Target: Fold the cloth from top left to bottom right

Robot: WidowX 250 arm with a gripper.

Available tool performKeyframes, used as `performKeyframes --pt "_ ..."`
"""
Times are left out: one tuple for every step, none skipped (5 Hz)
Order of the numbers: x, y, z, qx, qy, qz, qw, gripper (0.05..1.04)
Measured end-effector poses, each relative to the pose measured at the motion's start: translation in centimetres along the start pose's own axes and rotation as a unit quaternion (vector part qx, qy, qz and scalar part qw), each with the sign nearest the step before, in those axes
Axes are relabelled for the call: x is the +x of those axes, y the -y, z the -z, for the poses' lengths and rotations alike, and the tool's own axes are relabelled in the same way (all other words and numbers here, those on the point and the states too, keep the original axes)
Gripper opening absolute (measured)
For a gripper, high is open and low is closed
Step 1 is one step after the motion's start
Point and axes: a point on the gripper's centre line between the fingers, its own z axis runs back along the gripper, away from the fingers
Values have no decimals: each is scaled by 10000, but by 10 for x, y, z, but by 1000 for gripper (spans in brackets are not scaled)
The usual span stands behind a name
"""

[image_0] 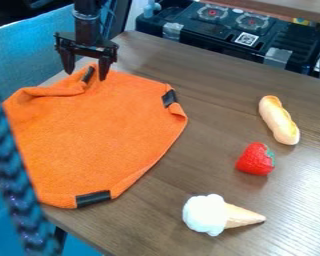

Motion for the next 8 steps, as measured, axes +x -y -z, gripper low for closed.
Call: performKeyframes --pt "3 -1 5 78 -18 -83 9999 958" --pt "2 2 12 176 -77 -58 9998 693" --pt "3 5 13 230 -61 -64 9997 357" --pt "2 4 14 246 -74 -56 9997 154" --pt "0 10 11 46 -196 -18 9998 63" --pt "-1 14 6 -248 -217 142 9994 52" --pt "-8 6 -20 -616 161 366 9973 52" --pt "-23 9 -25 -783 375 772 9932 52"
